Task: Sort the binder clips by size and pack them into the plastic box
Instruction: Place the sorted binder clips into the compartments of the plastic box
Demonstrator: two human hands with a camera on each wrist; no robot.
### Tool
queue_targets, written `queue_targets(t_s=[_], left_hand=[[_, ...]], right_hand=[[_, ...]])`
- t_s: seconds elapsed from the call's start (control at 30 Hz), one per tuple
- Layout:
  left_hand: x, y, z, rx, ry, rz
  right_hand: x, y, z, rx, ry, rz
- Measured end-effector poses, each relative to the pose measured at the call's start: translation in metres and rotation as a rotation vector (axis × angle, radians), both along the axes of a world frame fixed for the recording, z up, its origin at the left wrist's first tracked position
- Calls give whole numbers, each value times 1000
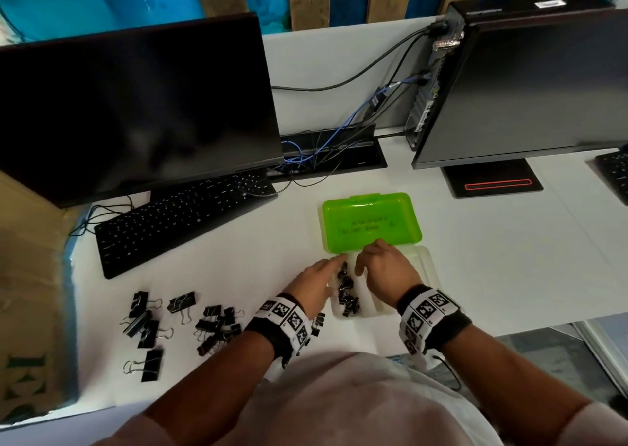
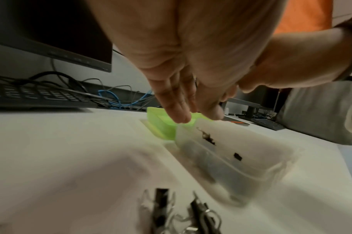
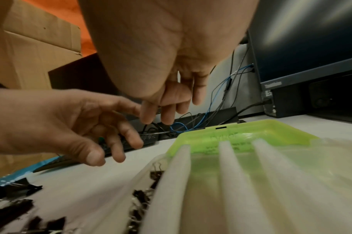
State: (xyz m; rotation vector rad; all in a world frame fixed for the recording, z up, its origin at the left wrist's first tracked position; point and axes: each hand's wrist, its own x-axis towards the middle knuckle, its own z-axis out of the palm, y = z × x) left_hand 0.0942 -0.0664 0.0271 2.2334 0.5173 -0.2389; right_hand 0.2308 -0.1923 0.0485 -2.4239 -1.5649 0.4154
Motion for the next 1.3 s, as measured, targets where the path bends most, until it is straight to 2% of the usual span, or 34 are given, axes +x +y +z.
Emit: queue_targets(t_s=[0.1, 0.17, 0.23, 0.3, 0.47, 0.63, 0.8, 1.0, 1.2, 1.3], left_hand=[[-31, 20, -2, 13, 69, 43], [-53, 31, 1, 73, 167, -14], [-72, 34, 6, 127, 261, -68], [-85, 27, 4, 149, 324, -71], [-89, 8, -13, 226, 452, -99], [-88, 4, -28, 247, 394, -25], [-93, 9, -37, 195, 289, 47], [-93, 11, -42, 220, 203, 38], [-86, 9, -46, 246, 262, -13], [-83, 9, -48, 259, 253, 15]], right_hand=[[-21, 6, 9, -48, 170, 118], [-43, 12, 7, -166, 254, 256], [-64, 19, -1, -256, 250, 354], [-79, 28, -12, -311, 213, 379], [-100, 44, -38, -450, 240, 292], [-110, 44, -55, -410, 242, 254], [-113, 43, -61, -374, 149, 250], [-106, 53, -56, -376, 263, 95], [-102, 61, -59, -361, 336, 13], [-99, 63, -59, -333, 348, -18]])
